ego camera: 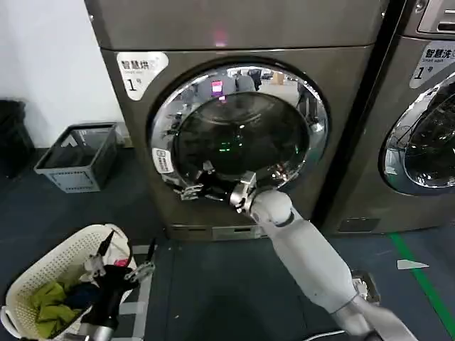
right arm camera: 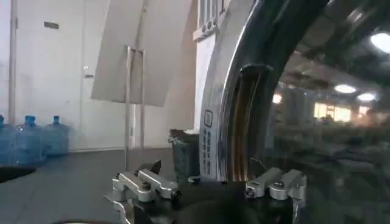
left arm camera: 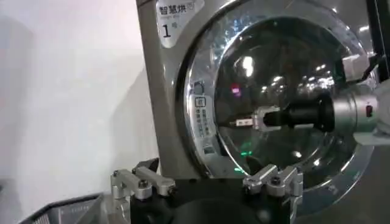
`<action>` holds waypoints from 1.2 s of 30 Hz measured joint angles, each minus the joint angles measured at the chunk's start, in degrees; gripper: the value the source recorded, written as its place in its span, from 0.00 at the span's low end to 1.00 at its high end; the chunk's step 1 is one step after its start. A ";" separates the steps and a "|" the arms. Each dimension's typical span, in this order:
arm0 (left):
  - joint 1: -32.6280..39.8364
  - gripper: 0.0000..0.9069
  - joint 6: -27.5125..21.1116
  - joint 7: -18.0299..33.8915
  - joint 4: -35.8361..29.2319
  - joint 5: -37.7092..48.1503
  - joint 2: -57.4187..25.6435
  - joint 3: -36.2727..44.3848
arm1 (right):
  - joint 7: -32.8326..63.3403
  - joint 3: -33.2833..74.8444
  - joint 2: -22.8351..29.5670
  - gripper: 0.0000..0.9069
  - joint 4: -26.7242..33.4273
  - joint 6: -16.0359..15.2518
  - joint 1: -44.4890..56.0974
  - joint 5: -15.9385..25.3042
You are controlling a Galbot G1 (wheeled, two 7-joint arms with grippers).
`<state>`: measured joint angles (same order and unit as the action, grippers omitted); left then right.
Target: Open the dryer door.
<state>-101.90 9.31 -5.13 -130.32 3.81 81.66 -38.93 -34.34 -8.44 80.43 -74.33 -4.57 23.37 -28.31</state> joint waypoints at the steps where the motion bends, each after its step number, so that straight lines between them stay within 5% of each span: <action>1: 0.08 1.00 -0.01 -0.02 0.00 0.02 -0.03 -0.09 | -0.06 -0.16 0.19 1.00 0.31 -0.02 -0.22 0.00; 20: 4.47 1.00 -2.56 -2.32 1.80 8.71 -3.36 -4.84 | -2.18 -3.36 1.53 1.00 3.27 -1.54 -2.55 -3.22; 36: 12.84 1.00 -5.08 -3.59 6.04 15.43 -10.68 -9.95 | -9.13 -8.86 -5.41 1.00 -2.57 0.85 -4.03 -10.04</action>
<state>-89.06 4.23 -8.72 -124.27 19.24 70.98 -48.88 -43.47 -17.31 75.02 -76.90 -3.72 19.34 -38.34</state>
